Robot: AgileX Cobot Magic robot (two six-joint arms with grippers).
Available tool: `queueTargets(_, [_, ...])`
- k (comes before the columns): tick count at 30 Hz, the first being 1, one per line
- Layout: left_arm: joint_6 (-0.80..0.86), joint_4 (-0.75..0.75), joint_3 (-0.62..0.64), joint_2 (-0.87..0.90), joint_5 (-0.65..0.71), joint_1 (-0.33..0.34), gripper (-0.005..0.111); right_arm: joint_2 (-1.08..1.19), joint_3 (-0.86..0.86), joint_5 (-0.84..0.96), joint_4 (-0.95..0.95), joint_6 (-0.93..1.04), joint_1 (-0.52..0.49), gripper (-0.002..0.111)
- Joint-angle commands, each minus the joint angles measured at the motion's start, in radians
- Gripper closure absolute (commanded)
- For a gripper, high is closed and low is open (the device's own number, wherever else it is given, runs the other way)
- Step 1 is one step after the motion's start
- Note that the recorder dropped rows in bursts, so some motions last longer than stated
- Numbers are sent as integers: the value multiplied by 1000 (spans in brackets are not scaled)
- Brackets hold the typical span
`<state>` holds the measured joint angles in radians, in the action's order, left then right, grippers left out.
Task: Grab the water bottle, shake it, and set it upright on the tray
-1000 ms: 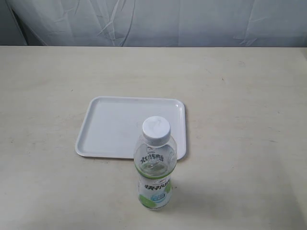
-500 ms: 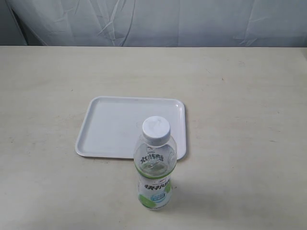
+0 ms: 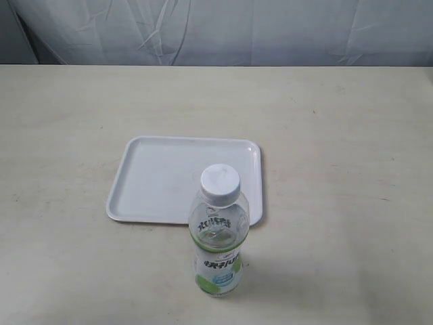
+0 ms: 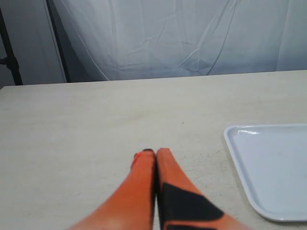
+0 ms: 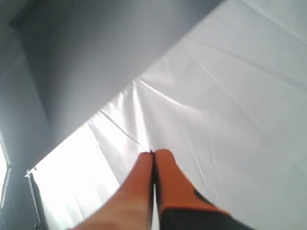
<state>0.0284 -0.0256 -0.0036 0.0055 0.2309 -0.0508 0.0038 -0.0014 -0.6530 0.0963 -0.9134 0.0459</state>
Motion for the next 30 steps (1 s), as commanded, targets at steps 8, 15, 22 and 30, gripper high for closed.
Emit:
queueTargets(8, [1, 1, 4, -5, -6, -2, 106, -4, 1, 506, 19, -174, -6, 106])
queueTargets(15, [1, 1, 4, -5, -6, -2, 106, 5, -21, 653, 79, -137, -6, 109])
queueTargets(22, [1, 1, 4, -5, -6, -2, 106, 512, -574, 923, 144, 363, -3, 109])
queueTargets(30, [1, -1, 4, -5, -6, -2, 106, 830, -693, 886, -393, 1088, 91, 109])
